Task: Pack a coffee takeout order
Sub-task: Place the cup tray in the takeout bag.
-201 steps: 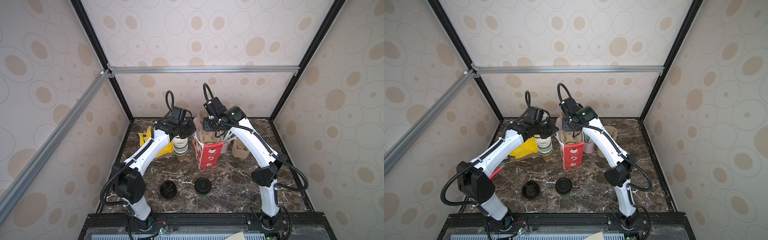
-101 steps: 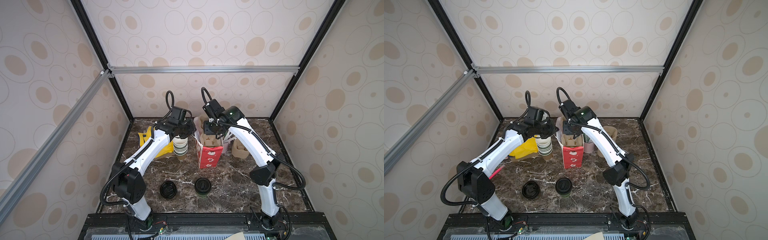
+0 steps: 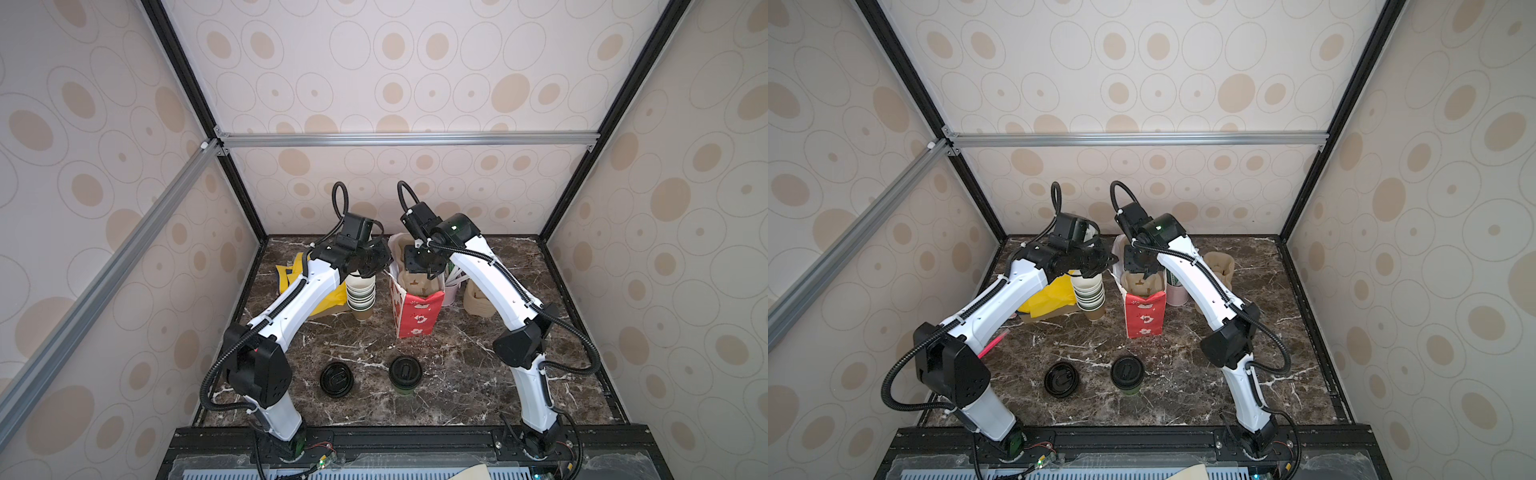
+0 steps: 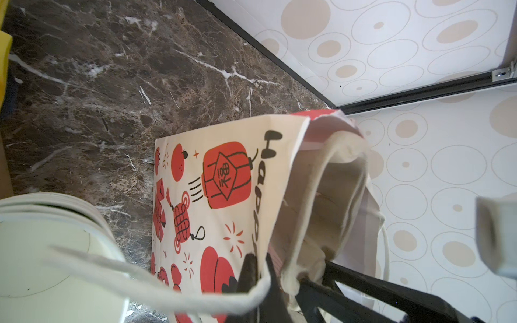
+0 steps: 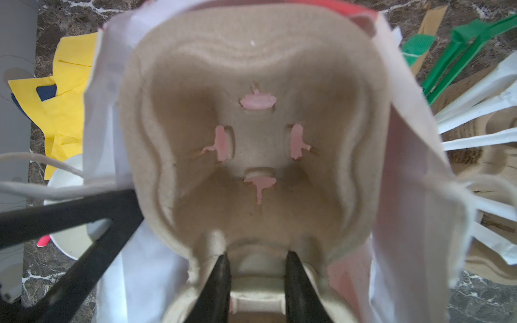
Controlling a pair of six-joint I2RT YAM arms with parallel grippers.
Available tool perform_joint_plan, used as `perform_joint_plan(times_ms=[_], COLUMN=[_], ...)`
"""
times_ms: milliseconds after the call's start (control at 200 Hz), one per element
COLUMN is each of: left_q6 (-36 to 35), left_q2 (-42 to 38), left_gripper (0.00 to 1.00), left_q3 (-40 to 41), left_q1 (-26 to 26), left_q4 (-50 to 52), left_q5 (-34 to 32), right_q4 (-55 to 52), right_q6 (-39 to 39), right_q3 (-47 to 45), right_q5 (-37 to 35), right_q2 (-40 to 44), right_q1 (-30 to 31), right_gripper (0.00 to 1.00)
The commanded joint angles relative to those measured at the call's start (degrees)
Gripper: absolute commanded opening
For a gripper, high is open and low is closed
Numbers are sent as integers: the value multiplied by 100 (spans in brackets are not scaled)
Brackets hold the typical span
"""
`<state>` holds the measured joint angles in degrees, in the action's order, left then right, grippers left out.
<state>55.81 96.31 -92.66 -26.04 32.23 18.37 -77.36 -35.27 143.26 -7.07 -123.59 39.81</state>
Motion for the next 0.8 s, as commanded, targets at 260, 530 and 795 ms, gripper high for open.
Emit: perform_joint_plan(times_ms=[260, 530, 795], left_q6=[-120, -182, -220], left_q2=[-78, -69, -35], left_gripper=[0, 0, 0], left_q3=[-154, -186, -272], left_q1=[-24, -24, -24], left_q4=[-14, -6, 29], left_q5=[-20, 17, 35], right_q4=[-372, -240, -168], right_q6=[-207, -235, -146], right_q3=[106, 88, -65], right_q5=[155, 24, -78], right_q2=[-253, -454, -627], right_q1=[52, 42, 2], right_gripper=[29, 29, 29])
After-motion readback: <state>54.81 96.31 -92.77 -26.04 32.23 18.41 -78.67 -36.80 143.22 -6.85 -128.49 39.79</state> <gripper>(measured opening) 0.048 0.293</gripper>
